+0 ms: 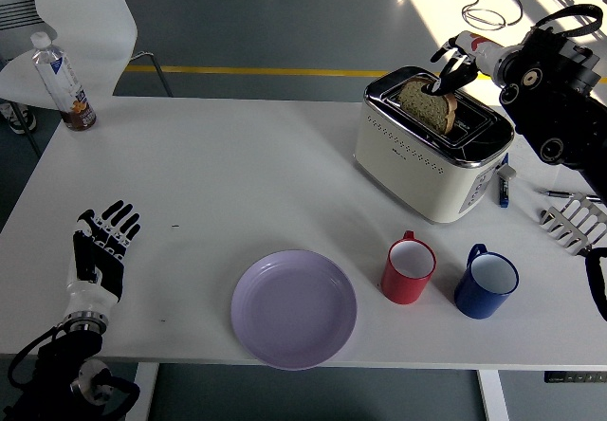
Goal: Push plate across desktop,pick up the break from the machine,place the break in the plate
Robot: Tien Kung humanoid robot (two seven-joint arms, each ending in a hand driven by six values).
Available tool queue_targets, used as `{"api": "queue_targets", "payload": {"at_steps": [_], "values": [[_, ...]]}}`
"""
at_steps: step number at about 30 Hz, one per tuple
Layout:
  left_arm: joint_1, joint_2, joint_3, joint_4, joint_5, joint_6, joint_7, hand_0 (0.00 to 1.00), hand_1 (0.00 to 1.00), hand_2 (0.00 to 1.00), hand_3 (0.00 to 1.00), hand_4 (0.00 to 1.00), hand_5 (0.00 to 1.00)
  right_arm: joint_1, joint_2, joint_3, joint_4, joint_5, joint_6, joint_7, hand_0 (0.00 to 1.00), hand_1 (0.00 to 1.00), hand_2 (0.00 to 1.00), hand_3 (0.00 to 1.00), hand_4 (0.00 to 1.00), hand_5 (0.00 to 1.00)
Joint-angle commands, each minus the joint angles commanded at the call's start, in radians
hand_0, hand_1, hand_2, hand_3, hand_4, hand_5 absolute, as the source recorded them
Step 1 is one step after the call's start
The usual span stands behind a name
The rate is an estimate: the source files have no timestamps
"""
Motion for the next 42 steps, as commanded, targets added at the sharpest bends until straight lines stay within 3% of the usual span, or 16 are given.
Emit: {"api": "queue_targets", "payload": {"at_steps": [11,12,17,18,23,24,29,42], "values": [[0.006,0.0,-0.004,0.008,-0.001,-0.01,0.008,0.783,0.722,0.73,0.596,0.384,0.985,0.012,0.048,0.02,-0.076,-0.033,-0.029,-0.014,0.691,0.69,0.677,0.786,0.841,0.301],[0.007,0.0,-0.005,0.01,-0.002,-0.01,0.008,0.782,0.716,0.724,0.594,0.381,0.983,0.014,0.055,0.018,-0.086,-0.028,-0.03,-0.017,0.651,0.668,0.652,0.77,0.843,0.31],[0.006,0.0,-0.001,0.009,-0.004,-0.01,0.007,0.782,0.716,0.724,0.594,0.381,0.983,0.019,0.065,-0.003,-0.114,-0.011,-0.034,-0.028,0.651,0.668,0.652,0.77,0.843,0.31],[0.005,0.0,-0.001,0.009,-0.003,-0.011,0.007,0.782,0.716,0.724,0.599,0.379,0.978,0.02,0.065,-0.01,-0.119,-0.001,-0.034,-0.03,0.58,0.625,0.619,0.721,0.839,0.328],[0.008,0.0,-0.001,0.007,-0.002,-0.014,0.008,0.782,0.716,0.724,0.599,0.379,0.978,0.026,0.065,-0.044,-0.138,0.022,-0.053,-0.042,0.58,0.625,0.619,0.721,0.839,0.328],[0.008,0.0,-0.001,0.007,-0.002,-0.015,0.009,0.782,0.716,0.723,0.599,0.378,0.975,0.027,0.065,-0.049,-0.141,0.025,-0.06,-0.045,0.495,0.563,0.57,0.681,0.825,0.334],[0.009,0.0,0.003,0.009,0.002,-0.018,0.014,0.782,0.716,0.723,0.599,0.378,0.975,0.037,0.065,-0.102,-0.172,0.09,-0.094,-0.074,0.495,0.563,0.57,0.681,0.825,0.334],[0.008,0.0,0.001,0.018,0.007,-0.021,0.017,0.783,0.71,0.719,0.601,0.374,0.969,0.034,0.065,-0.158,-0.162,0.224,-0.055,-0.089,0.442,0.501,0.514,0.646,0.808,0.312]]}}
